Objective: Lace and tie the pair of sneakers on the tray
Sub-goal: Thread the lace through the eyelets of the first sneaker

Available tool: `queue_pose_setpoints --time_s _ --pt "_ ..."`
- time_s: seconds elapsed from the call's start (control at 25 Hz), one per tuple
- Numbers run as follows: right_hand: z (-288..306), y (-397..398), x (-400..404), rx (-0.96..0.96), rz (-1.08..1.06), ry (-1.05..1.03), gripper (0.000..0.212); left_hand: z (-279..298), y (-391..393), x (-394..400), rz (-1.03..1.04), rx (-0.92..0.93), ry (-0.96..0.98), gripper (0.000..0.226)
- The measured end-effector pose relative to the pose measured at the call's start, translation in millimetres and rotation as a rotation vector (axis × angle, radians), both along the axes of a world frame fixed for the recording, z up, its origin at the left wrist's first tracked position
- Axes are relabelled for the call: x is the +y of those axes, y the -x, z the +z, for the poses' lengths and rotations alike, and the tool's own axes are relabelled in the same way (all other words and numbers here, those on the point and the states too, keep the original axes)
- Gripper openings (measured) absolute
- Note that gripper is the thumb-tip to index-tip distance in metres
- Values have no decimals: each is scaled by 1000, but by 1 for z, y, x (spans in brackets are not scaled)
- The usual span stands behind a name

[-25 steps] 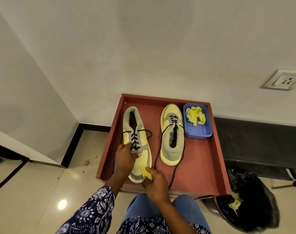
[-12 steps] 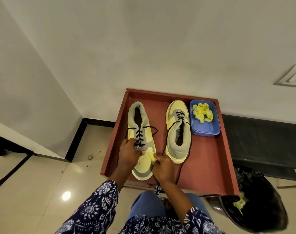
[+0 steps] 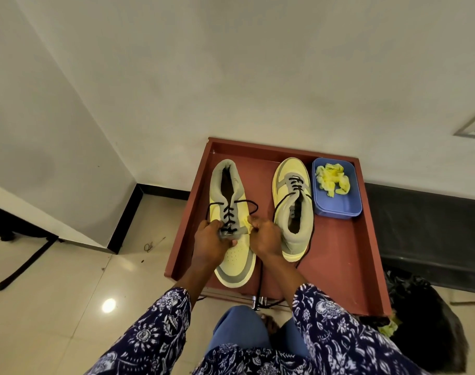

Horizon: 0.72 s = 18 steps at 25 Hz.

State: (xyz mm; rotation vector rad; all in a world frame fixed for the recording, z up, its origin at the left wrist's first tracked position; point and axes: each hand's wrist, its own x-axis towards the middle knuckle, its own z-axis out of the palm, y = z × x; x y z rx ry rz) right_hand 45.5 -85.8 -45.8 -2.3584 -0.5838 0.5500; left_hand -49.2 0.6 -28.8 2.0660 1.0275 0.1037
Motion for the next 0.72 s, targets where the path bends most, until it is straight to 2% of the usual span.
queue_pose_setpoints --time_s 0.32,0.52,0.72 --pt "-1 41 -29 -28 48 45 32 -1 0 -1 25 -13 24 55" --pt "-2 87 -52 52 57 -6 32 -2 -1 1 23 -21 30 53" --pt "-9 76 -51 121 -76 -87 26 -5 2 1 29 -36 57 56"
